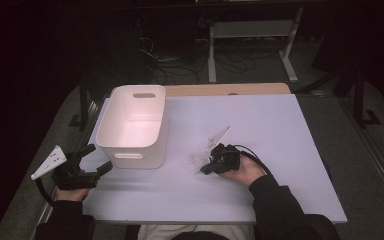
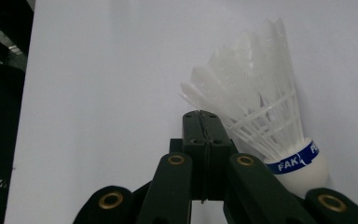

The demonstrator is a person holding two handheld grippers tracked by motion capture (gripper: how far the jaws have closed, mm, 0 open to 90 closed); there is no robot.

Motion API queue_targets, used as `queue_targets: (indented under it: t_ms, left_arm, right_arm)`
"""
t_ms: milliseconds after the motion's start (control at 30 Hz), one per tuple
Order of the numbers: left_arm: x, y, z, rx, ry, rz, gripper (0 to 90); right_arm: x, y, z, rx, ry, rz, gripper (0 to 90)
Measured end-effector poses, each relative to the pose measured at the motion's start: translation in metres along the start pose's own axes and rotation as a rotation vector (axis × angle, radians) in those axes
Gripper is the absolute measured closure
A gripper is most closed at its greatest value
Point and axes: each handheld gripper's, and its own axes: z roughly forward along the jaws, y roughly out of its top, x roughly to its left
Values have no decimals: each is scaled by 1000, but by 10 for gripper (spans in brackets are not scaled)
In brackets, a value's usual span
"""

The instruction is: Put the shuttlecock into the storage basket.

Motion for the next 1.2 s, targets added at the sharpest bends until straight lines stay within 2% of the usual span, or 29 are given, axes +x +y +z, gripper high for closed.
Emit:
queue_targets:
  t_ms: [500,833,1200]
  left_arm:
    - [0,0,0,0,-2,-1,0]
    - [0,0,0,1,-5,1,0]
    - [0,0,0,0,-5,1,0]
  right_arm:
    - [-15,2,1,-55,-38,33,893]
    - [-20,3,4,-67,-51,49,894]
    - [-32,-1,2,-107,-75,103,894]
